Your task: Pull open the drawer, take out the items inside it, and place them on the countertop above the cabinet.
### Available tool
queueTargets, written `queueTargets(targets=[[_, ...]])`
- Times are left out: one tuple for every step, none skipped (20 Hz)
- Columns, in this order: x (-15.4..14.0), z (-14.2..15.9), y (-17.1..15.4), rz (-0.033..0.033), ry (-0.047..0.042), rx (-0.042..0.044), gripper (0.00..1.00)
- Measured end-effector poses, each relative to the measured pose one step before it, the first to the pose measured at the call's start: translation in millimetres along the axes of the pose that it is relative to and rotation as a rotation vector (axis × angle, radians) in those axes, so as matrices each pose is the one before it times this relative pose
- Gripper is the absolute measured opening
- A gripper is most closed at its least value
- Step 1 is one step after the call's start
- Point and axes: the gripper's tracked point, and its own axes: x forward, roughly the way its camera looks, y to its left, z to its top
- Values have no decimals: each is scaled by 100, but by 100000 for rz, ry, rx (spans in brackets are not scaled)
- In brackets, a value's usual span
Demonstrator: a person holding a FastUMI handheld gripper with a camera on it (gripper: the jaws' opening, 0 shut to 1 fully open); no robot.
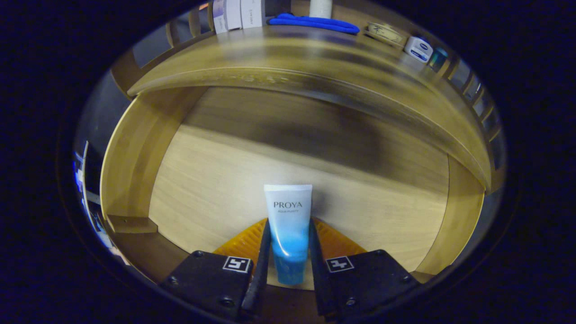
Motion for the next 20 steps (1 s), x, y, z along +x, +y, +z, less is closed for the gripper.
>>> queueTargets(targets=[[-205,-32,-38,497,-587,342,46],[-277,-110,-126,265,-474,-261,45],[-476,-1,-7,550,-870,123,44],[-636,154,36,704,-1182,506,44],[-790,260,46,1067,-1568,319,44],[-891,365,-64,523,-1708,265,44],[-804,509,63,881,-1866,-242,44],[-907,381,-189,128,-1989,316,44],[-920,491,-203,556,-2070,221,44],[-1068,603,-339,117,-2058,535,44],[-898,657,-344,92,-1983,542,44],[-899,614,-365,-285,-1842,634,44],[-669,651,-285,-66,-1708,406,44],[-624,512,-314,-182,-1448,673,44],[-640,621,-268,-164,-1104,749,44],[-304,571,-243,-264,-816,595,44],[-379,614,-299,-648,-856,753,44],[-291,757,-413,-382,-956,841,44],[-248,817,-227,-421,-1032,1264,44],[-109,449,-318,-234,-897,1028,44]])
